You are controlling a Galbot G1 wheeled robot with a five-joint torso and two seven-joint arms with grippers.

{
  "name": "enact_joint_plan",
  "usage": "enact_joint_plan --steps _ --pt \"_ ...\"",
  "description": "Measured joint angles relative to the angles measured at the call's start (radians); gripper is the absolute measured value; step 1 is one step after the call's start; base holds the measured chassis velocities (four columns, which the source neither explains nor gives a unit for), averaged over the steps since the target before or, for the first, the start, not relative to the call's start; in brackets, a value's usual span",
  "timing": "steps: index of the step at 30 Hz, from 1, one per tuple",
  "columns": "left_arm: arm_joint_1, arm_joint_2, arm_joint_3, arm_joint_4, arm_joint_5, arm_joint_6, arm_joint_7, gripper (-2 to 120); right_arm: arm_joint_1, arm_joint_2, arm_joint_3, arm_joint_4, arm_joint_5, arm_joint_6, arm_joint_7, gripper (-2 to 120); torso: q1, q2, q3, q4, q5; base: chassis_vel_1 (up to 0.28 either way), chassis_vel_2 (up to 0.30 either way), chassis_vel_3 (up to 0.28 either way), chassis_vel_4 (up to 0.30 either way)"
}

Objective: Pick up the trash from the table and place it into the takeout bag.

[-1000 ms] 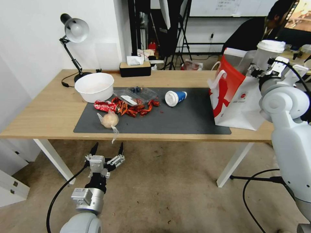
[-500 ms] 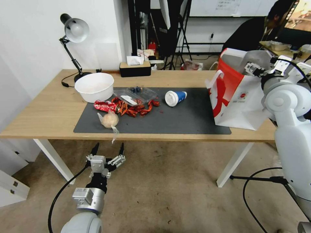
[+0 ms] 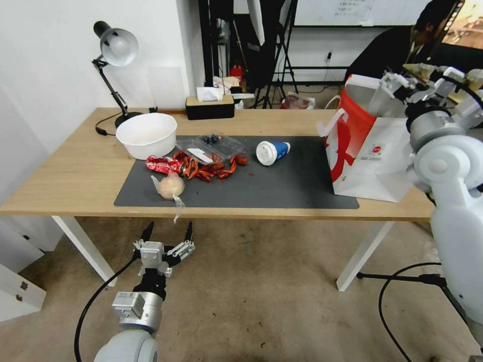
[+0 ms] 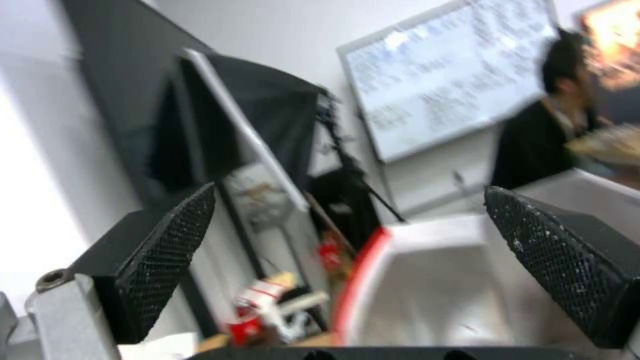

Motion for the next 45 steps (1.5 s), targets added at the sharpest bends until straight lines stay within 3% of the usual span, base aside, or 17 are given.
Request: enact_joint_plan --steps 7,10,15,17,19,23,29,45 --pt "0.0 0.0 -0.003 -0.003 0.0 0.0 0.0 99 -0.215 -0.007 -0.022 0.144 -0.159 0.085 -0.138 100 0.0 0.0 0.0 -0.0005 0.0003 0.0 0.0 0.0 0.0" --pt "-0.001 0.0 -0.004 -0.003 0.0 0.0 -0.001 99 -0.329 0.019 -0.04 0.196 -0.312 0.144 -0.19 100 0.0 0.0 0.0 -0.0002 0.0003 0.0 0.0 0.0 0.0" --pt "-0.002 0.0 -0.004 -0.003 -0.001 0.0 -0.001 99 -0.438 0.043 -0.048 0.227 -0.43 0.205 -0.223 100 0.0 0.0 0.0 -0.0001 0.0003 0.0 0.0 0.0 0.0" --pt "-0.004 0.0 -0.004 -0.003 -0.002 -0.001 -0.001 99 -0.584 0.079 -0.061 0.252 -0.552 0.276 -0.238 100 0.0 0.0 0.0 -0.0007 0.0002 0.0 0.0 0.0 0.0" --pt "-0.004 0.0 -0.004 -0.003 -0.002 -0.001 -0.001 99 -0.612 0.088 -0.064 0.252 -0.579 0.294 -0.24 100 0.0 0.0 0.0 -0.0006 0.0003 0.0 0.0 0.0 0.0" --pt "-0.005 0.0 -0.005 0.001 -0.003 -0.004 -0.001 99 -0.772 0.163 -0.073 0.213 -0.756 0.427 -0.23 100 0.0 0.0 0.0 -0.0001 0.0003 0.0 0.0 0.0 0.0" --pt "-0.005 0.0 -0.004 0.004 -0.003 -0.008 -0.002 99 -0.868 0.2 -0.081 0.152 -0.835 0.518 -0.196 100 0.0 0.0 0.0 -0.0003 0.0003 0.0 0.0 0.0 0.0" --pt "-0.004 0.0 -0.004 0.007 -0.005 -0.014 -0.002 99 -0.917 0.242 -0.114 0.059 -0.812 0.56 -0.16 100 0.0 0.0 0.0 -0.0002 0.0003 0.0 0.0 0.0 0.0"
